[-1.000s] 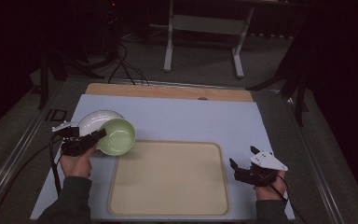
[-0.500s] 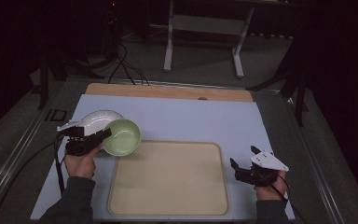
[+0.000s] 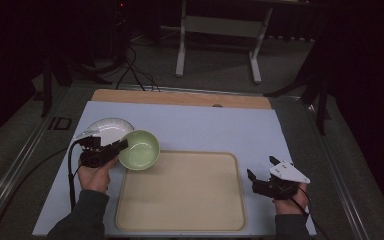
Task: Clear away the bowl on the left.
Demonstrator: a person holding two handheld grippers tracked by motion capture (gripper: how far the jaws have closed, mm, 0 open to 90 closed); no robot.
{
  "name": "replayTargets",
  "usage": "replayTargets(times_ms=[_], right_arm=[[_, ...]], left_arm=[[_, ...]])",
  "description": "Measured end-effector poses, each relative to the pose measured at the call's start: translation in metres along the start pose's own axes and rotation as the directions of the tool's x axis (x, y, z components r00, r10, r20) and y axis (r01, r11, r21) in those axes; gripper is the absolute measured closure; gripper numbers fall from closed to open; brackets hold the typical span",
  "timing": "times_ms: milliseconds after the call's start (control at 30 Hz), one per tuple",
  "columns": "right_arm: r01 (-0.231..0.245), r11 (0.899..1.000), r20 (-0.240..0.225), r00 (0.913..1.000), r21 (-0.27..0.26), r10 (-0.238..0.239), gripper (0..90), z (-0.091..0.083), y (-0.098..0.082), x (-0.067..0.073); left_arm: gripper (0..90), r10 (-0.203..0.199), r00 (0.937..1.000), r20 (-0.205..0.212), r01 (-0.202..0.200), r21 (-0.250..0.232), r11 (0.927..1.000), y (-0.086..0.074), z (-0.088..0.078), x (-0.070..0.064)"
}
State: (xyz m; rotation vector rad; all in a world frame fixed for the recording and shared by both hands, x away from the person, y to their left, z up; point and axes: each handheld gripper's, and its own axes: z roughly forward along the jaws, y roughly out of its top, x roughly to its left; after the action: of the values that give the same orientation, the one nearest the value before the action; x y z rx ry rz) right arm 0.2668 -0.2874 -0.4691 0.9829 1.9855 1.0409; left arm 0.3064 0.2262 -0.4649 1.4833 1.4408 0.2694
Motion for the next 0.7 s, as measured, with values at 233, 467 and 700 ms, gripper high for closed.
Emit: replayTargets(times_ms=[233, 467, 700], right_arm=[[0.001, 1.000, 0.000, 1.0000, 0.001, -0.001, 13.8, 0.000, 0.000, 0.000], [0.002, 1.000, 0.000, 1.0000, 0.002, -0.002, 13.8, 0.000, 0.000, 0.000], [0.003, 1.000, 0.000, 1.0000, 0.003, -0.003, 13.8, 0.000, 0.000, 0.000]], left_arm=[[79.1, 0.013, 0.9998, 0.017, -0.013, 0.022, 0.9997, -0.004, 0.007, -0.007], [79.0, 0.018, 0.9995, 0.025, -0.019, 0.035, 0.9992, -0.006, 0.012, -0.011], [79.0, 0.023, 0.9991, 0.034, -0.025, 0.056, 0.9981, -0.010, 0.018, -0.016]])
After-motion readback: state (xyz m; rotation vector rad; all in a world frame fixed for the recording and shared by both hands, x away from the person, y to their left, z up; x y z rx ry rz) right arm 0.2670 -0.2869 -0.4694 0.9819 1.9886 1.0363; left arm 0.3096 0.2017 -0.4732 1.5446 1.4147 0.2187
